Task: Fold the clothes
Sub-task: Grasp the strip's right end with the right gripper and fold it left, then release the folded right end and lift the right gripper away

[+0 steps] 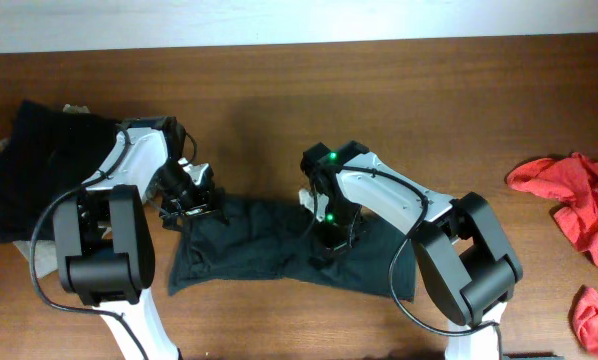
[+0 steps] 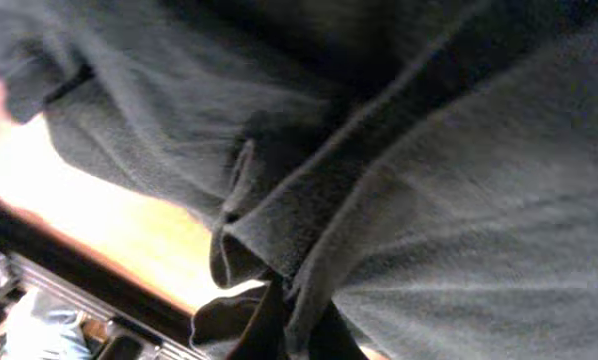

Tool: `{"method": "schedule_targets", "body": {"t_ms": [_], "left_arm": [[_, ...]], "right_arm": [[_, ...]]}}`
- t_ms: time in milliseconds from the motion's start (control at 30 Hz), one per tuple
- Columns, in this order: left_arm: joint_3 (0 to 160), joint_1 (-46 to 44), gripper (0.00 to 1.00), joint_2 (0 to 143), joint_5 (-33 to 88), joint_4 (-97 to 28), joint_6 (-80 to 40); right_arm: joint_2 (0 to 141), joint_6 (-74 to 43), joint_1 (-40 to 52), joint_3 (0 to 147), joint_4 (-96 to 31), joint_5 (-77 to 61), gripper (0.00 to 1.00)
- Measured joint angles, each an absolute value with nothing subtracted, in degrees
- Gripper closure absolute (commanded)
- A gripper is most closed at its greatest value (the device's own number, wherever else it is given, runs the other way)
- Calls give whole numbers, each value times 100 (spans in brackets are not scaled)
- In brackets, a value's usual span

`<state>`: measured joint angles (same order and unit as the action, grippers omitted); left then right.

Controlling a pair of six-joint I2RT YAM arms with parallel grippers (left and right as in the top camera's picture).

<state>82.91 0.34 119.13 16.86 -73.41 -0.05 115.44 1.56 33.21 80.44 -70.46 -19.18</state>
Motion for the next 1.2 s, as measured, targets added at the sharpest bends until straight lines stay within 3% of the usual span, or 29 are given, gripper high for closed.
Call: {"method": "schedule_targets", "body": {"t_ms": [67,167,400,433,467,500,667,833,1033,1200], "left_arm": [[8291,34,20,11913,1686,-7343,-5],[8291,34,20,11913,1686,-7345,-5],[8291,34,20,11913,1546,-7450,-5],[8291,34,20,11913,1533,-7452,-5],[8291,34,20,11913,1483,-7454,-8],[8291,34,20,11913,1452,-7459,-8],[8291,34,19,11913,1420,-7496,-8],[8291,34,19,11913,1404,-7496,-8],[8291,34,19,11913,1409,-7439,-8],[8291,34,19,11913,1487,-7430,-8]], "right_arm": [[11544,279,3321,8044,-7050,-1966,56],[11544,342,3321,8044,-7177,-1962,50],[11491,-237,2786,8044,-7679,-558,53],[11417,-261,2740,8044,-7695,-539,60],[11227,-283,2692,8044,-7741,-532,76],[11085,-290,2659,8044,-7811,-537,81],[10951,-443,2554,7531,-7745,-565,81],[10954,-786,2397,6445,-6423,-628,81],[10659,-784,1269,6390,-5070,-888,76],[10696,-294,1013,6528,-4668,-777,73]]}}
